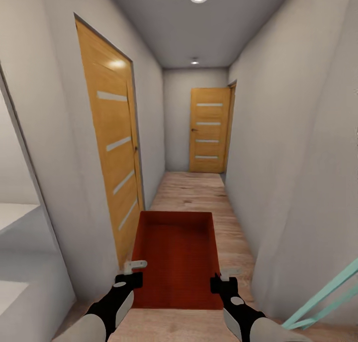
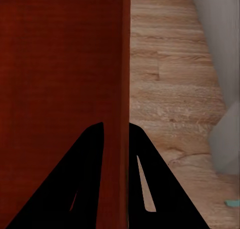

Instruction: Move the two storage containers from the living room to the garage. In the garage, place one container on the floor and stack the other container on top of it (either order is fine).

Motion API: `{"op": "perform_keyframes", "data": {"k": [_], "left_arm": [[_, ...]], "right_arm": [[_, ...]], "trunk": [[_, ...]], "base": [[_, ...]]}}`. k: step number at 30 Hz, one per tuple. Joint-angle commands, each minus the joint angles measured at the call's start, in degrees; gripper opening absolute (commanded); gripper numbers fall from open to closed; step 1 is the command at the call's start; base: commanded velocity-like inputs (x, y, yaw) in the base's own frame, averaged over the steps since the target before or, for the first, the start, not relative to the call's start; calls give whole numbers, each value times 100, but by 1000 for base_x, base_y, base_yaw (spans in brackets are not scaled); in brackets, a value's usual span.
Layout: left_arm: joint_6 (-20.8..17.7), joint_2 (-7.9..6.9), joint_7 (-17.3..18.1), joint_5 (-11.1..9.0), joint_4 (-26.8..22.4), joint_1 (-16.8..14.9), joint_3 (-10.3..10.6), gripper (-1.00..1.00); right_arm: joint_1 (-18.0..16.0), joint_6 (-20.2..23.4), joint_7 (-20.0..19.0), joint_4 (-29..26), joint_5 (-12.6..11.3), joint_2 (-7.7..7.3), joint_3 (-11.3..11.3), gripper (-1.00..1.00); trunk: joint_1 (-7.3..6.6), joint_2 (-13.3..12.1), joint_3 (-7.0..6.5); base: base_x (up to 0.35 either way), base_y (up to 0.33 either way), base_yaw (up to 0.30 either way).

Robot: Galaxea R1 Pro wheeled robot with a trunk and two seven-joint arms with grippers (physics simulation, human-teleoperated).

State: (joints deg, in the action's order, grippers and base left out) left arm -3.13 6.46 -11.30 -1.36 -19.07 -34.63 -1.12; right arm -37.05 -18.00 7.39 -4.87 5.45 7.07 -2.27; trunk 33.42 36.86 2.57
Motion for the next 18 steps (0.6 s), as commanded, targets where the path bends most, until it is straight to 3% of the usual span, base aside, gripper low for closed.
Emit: {"op": "perform_keyframes", "data": {"k": [1, 7, 18], "left_arm": [[-35, -4, -31, -66, 0, 0, -55, -100], [-31, -4, -22, -66, 0, 0, -55, -100], [-30, -12, -21, -66, 0, 0, -55, -100]], "right_arm": [[-9, -29, 34, -14, 44, -4, -230, -100], [-9, -29, 34, -14, 44, -4, -230, -100], [-10, -29, 34, -15, 44, -4, -230, -100]], "trunk": [[5, 9, 10], [5, 9, 10], [5, 9, 10]], "base": [[312, 159, -238], [315, 114, -238], [321, 9, -210]]}}
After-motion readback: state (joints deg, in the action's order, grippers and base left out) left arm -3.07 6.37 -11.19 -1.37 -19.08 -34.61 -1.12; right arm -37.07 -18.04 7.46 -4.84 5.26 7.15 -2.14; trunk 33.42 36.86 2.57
